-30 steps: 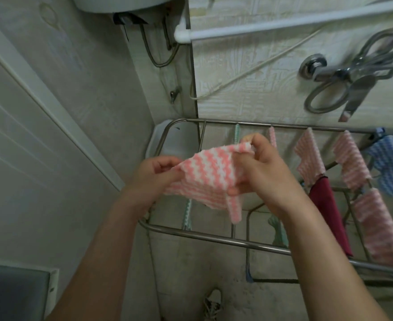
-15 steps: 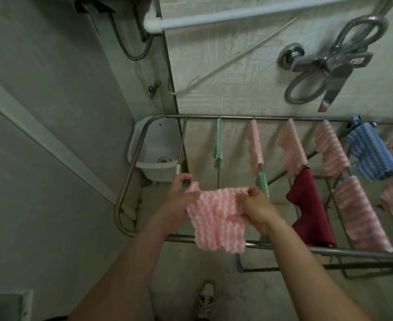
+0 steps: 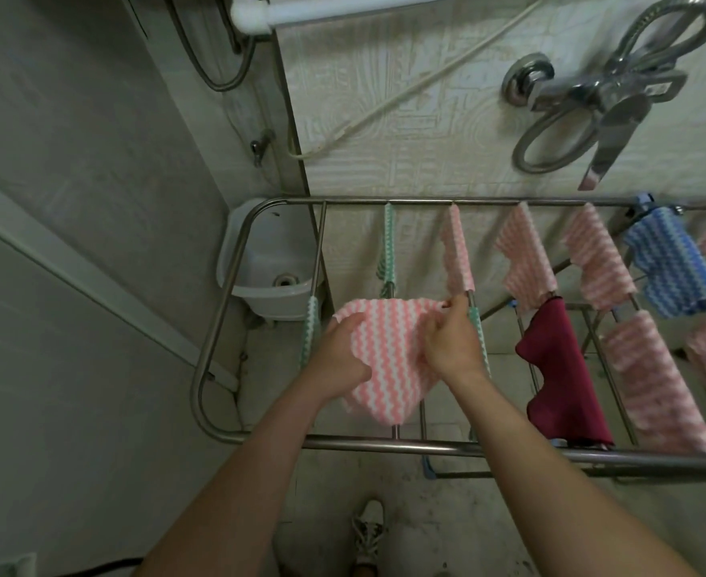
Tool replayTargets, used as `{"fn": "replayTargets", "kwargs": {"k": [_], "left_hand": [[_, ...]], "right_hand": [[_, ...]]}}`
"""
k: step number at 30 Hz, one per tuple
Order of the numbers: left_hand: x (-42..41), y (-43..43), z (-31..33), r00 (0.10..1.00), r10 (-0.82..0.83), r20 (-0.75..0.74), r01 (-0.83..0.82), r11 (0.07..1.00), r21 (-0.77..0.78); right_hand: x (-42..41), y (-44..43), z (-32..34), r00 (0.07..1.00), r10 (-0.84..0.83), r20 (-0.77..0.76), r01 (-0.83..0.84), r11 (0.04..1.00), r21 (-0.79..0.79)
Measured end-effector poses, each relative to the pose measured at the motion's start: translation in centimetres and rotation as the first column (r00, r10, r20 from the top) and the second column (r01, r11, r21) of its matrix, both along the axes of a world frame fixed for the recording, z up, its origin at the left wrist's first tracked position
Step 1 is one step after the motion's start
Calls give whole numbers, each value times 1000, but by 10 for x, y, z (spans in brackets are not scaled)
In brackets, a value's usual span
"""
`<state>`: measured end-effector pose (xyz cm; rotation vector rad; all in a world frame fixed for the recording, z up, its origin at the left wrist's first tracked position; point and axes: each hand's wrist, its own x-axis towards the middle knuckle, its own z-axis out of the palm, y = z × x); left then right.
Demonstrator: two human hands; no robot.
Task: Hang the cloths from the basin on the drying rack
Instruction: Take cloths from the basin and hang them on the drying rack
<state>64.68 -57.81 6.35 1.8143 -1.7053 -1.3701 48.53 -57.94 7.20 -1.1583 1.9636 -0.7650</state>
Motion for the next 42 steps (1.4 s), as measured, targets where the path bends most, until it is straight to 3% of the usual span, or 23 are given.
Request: {"fn": "replayTargets", "kwargs": {"k": [5, 10, 14, 17, 19, 21, 24, 28, 31, 34, 42], "left_hand": [[-6, -1, -4, 988, -119, 96, 118, 993, 7], [-10, 0, -6, 984, -143, 107, 140, 990, 33], [-9, 4, -10, 975, -160, 157, 158, 987, 27], [-9, 8, -11, 962, -102, 253, 136, 983, -120], [-12, 10, -7, 979, -58, 198, 102, 970, -222], [-17, 11, -3, 991, -88, 99, 110, 965, -240], [-23, 12, -1, 983, -176, 55, 184, 961, -208], [-28, 12, -1, 967, -231, 110, 249, 949, -195], [-36, 10, -1, 948, -240, 209, 282, 937, -205], [-43, 10, 0, 917, -231, 326, 316, 918, -239], [-52, 11, 2, 855, -242, 459, 354, 919, -175]], "right_hand": [[1, 10, -2, 974, 176, -146, -166, 983, 75], [6, 27, 1, 914, 399, 77, -405, 876, 264], [13, 35, -5, 912, 410, -11, -390, 876, 283], [16, 38, -3, 876, 451, -173, -389, 871, 300], [17, 39, -1, 852, 483, -203, -406, 854, 325], [15, 39, 2, 851, 507, -136, -439, 830, 346], [4, 36, 10, 875, 484, -32, -444, 825, 349], [-22, 34, 12, 850, 339, -403, -281, 939, 198], [-36, 37, 11, 816, 238, -526, -159, 968, 192], [-42, 42, 2, 829, 244, -503, -132, 960, 248], [-42, 54, -13, 865, 150, -478, -105, 987, 120]]}}
